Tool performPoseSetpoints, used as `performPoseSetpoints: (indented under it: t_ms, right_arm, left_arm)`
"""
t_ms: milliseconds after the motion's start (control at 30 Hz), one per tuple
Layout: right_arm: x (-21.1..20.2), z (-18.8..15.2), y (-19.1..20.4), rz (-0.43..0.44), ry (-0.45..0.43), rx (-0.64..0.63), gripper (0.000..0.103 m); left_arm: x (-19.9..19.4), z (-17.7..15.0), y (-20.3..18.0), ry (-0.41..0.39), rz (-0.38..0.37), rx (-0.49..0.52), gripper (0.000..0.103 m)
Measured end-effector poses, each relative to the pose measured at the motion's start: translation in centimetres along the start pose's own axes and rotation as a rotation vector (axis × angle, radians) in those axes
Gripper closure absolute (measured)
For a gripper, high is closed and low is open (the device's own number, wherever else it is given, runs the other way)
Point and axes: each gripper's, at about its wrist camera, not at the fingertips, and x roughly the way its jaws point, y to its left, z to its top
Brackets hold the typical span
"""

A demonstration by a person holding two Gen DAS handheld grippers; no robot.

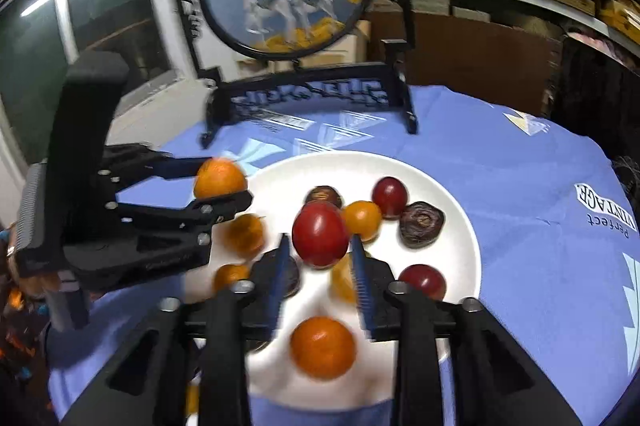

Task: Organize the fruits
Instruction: 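Place the mandarin on the plate with the left tool while the right tool places the red tomato, then grasp a yellow tomato with the right tool while the left tool grasps a dark brown fruit, then place the dark fruit on the plate with the left tool while the right tool places the yellow tomato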

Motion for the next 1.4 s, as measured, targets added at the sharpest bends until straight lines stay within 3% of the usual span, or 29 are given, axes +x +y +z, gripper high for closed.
performPoseSetpoints:
  t_ms: [133,267,433,600,633,667,700,1000,1033,1133,1167,1267,1400]
  right_arm:
    - [-1.1,-1.2,-0.5,0.023,-0.001,0.038,0.041]
    - [-4.2,-3.9,0.7,0.031,-0.007,-0.027,0.032]
    - [-6.1,-8.0,5.2,0.155,0.061,-0.135,0.023]
    - [-3.4,-10.3,10.2,0.181,0.137,-0.266,0.024]
    - [-2.2,-10.6,10.9,0.169,0.177,-0.272,0.026]
    - [-1.4,-10.8,11.2,0.164,0.211,-0.276,0.051]
    - [-0.6,-11.0,11.5,0.157,0.253,-0.283,0.067]
    - [-5.7,-11.0,7.1,0.093,0.191,-0.164,0.067]
    - [-6.0,-11.2,6.7,0.091,0.188,-0.154,0.067]
    - [-6.6,-11.3,5.8,0.077,0.176,-0.161,0.067]
    - [-6.7,-11.2,5.6,0.080,0.169,-0.168,0.067]
    - [-7.1,-9.6,4.7,0.072,0.120,-0.172,0.067]
    - [-6.1,-5.1,3.2,0.058,0.029,-0.125,0.067]
  left_arm:
    - [-0.5,-0.7,1.5,-0.012,-0.015,-0.043,0.023]
    - [-2.2,-3.1,2.9,-0.026,-0.024,-0.027,0.022]
    - [-3.7,-7.5,4.9,0.016,-0.075,-0.047,0.017]
    - [-4.8,-10.5,5.5,0.052,-0.092,-0.048,0.017]
    - [-5.1,-10.9,5.3,0.053,-0.097,-0.045,0.017]
    - [-5.4,-11.3,5.1,0.055,-0.106,-0.037,0.017]
    - [-5.8,-11.6,4.7,0.057,-0.114,-0.022,0.017]
    - [-4.9,-12.8,-2.6,0.069,-0.207,0.167,0.017]
    - [-4.1,-12.9,-3.4,0.089,-0.216,0.178,0.018]
    - [-3.8,-12.4,-3.5,0.128,-0.275,0.141,0.059]
    - [-4.2,-12.0,-3.2,0.135,-0.269,0.123,0.059]
    - [-6.7,-10.5,-2.4,0.045,-0.281,0.133,0.059]
    - [-8.5,-6.7,-1.0,-0.056,-0.248,0.091,0.059]
